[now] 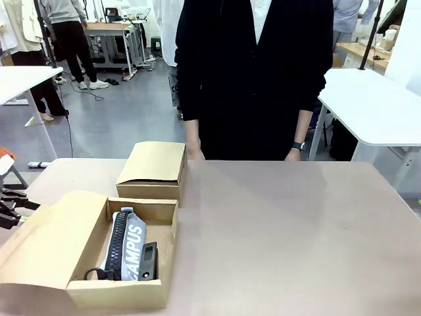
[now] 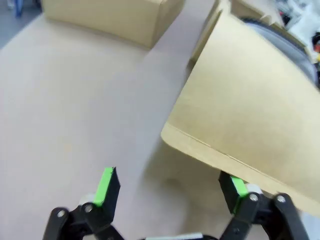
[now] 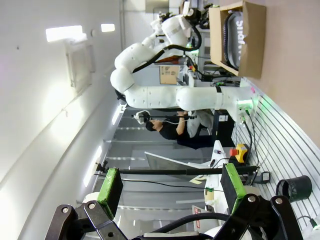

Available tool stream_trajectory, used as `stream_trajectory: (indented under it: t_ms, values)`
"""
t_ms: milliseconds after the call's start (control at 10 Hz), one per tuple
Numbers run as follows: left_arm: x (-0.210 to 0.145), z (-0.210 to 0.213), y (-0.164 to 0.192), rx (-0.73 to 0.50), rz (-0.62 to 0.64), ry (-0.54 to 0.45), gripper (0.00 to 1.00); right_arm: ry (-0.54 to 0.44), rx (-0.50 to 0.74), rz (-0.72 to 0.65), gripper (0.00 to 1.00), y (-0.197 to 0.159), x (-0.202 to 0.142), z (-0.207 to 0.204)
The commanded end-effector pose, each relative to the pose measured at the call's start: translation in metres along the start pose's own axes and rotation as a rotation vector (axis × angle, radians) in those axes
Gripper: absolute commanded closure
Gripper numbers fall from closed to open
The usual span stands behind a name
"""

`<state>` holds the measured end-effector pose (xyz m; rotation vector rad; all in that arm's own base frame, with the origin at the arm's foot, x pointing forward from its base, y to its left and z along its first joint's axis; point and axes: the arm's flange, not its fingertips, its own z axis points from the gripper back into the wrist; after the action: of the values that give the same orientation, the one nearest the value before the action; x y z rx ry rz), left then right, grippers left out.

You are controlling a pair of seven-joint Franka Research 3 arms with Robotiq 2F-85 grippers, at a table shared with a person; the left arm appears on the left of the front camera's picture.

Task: Place items inside the box.
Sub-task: Close the lid of the Mailer Box closest to the robot.

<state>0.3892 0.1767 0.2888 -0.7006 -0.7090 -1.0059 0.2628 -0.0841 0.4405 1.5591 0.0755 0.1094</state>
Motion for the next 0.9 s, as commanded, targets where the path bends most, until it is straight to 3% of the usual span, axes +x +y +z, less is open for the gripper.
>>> stream_trajectory:
  t_ms: [0,400,800]
  values:
    - [0.007,0.019,-0.005,-0.054,-0.030,-0.151,0.00,-0.005,0.016,0.027,0.00,0.001,0.000,0.002]
    - [0.022,0.032,-0.024,-0.172,-0.053,-0.298,0.00,-0.005,0.016,0.027,0.00,0.001,0.000,0.002]
    - [0.060,0.009,-0.069,-0.302,-0.134,-0.409,0.00,-0.005,0.016,0.027,0.00,0.001,0.000,0.002]
